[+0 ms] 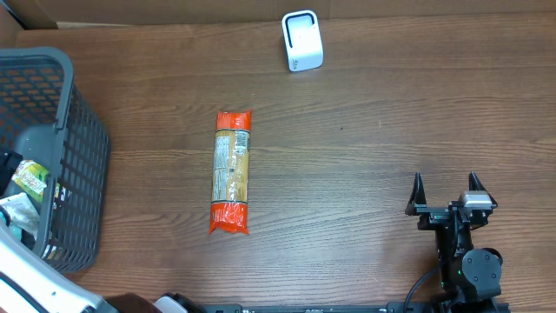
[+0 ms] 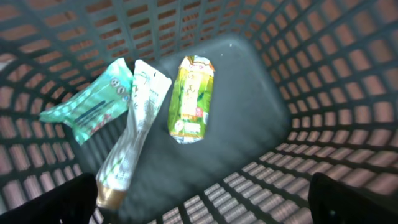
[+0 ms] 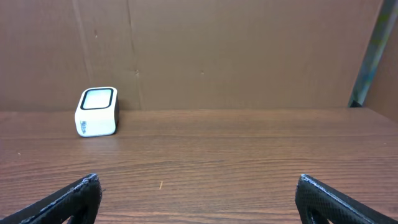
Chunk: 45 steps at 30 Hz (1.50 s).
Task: Scan the item barcode
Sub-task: 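Reach into the basket and grasp the green tea pouch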
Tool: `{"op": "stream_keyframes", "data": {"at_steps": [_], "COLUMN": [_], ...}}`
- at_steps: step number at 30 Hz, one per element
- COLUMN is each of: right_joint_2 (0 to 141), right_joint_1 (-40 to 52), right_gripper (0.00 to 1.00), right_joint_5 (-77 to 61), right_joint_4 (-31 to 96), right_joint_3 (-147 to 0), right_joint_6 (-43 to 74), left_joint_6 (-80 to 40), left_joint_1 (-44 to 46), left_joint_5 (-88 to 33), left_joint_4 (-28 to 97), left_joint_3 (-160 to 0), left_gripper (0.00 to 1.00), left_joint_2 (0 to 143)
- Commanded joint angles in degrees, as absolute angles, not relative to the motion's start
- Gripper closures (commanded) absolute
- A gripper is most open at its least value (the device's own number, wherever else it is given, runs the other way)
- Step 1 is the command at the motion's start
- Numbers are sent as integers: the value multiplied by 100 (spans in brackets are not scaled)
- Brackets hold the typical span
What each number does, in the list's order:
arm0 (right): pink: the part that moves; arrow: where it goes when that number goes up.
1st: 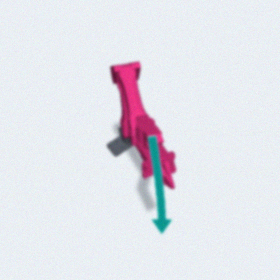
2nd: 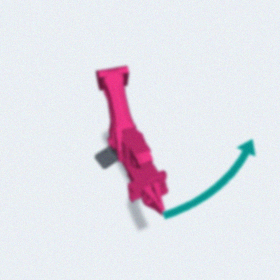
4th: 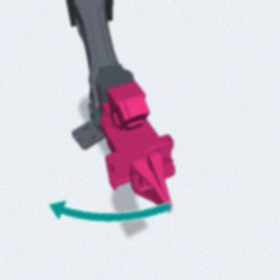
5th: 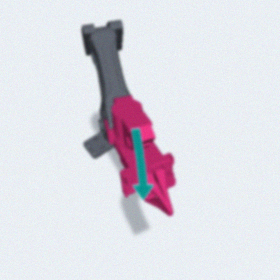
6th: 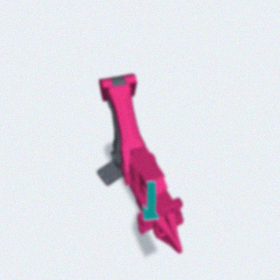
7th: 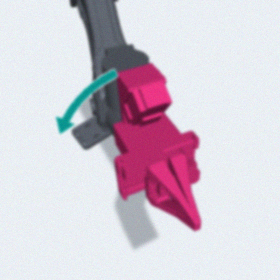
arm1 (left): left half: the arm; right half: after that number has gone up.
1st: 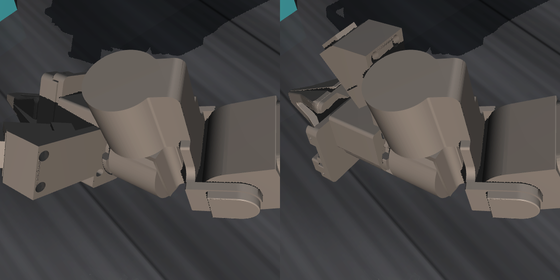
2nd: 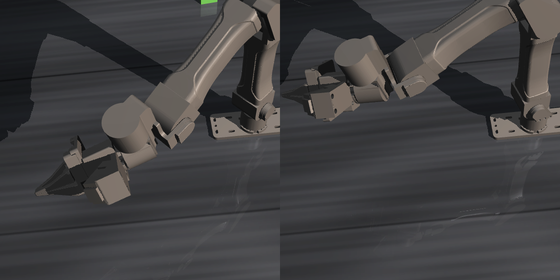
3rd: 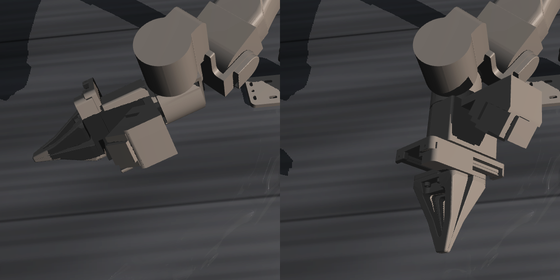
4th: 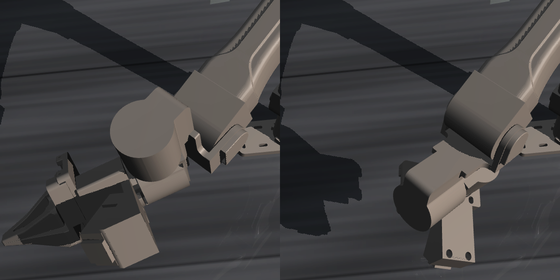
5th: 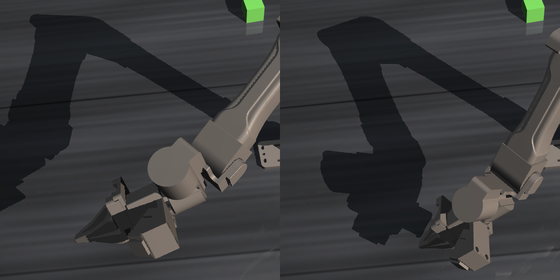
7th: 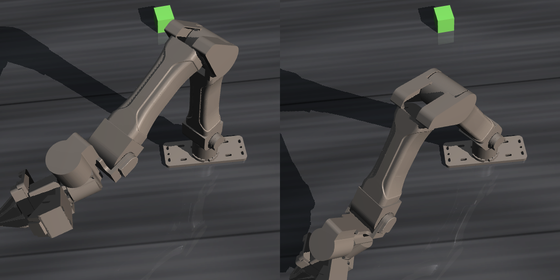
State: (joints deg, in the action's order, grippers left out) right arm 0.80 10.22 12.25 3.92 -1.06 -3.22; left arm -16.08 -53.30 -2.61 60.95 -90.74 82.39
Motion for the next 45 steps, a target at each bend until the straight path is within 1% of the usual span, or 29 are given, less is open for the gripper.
{"op": "stream_keyframes", "data": {"at_steps": [1, 7, 13, 18, 23, 34, 36, 38, 40, 41, 45], "right_joint_2": [27, 27, 27, 27, 27, 27, 27, 27, 27, 27, 27], "right_joint_1": [1055, 1055, 1055, 1055, 1055, 1055, 1055, 1055, 1055, 1055, 1055], "right_gripper": [0, 0, 0, 0, 0, 0, 0, 0, 0, 0, 0], "right_joint_5": [1232, 1232, 1232, 1232, 1232, 1232, 1232, 1232, 1232, 1232, 1232], "right_joint_4": [349, 349, 349, 349, 349, 349, 349, 349, 349, 349, 349], "right_joint_3": [-47, -47, -47, -47, -47, -47, -47, -47, -47, -47, -47], "right_joint_6": [-346, -346, -346, -346, -346, -346, -346, -346, -346, -346, -346], "left_joint_6": [-1068, -21, 183, 598, 624, 528, 408, 355, 294, 246, 139], "left_joint_1": [-5360, -5363, -5367, -5349, -5251, -5236, -5236, -5236, -5236, -5238, -5236], "left_joint_5": [-161, -30, 54, -381, -408, -408, -410, -410, -399, -399, -403], "left_joint_4": [5684, 4906, 4486, 4108, 3800, 3693, 3697, 3723, 3747, 3765, 4082], "left_joint_3": [-8676, -8221, -7977, -7977, -7977, -7977, -7977, -7977, -7977, -7979, -8149], "left_gripper": [2, 3, 3, 5, 6, 17, 23, 49, 90, 96, 96], "left_joint_2": [8337, 8490, 9148, 9832, 10431, 11456, 11544, 11581, 11574, 11557, 11358]}}
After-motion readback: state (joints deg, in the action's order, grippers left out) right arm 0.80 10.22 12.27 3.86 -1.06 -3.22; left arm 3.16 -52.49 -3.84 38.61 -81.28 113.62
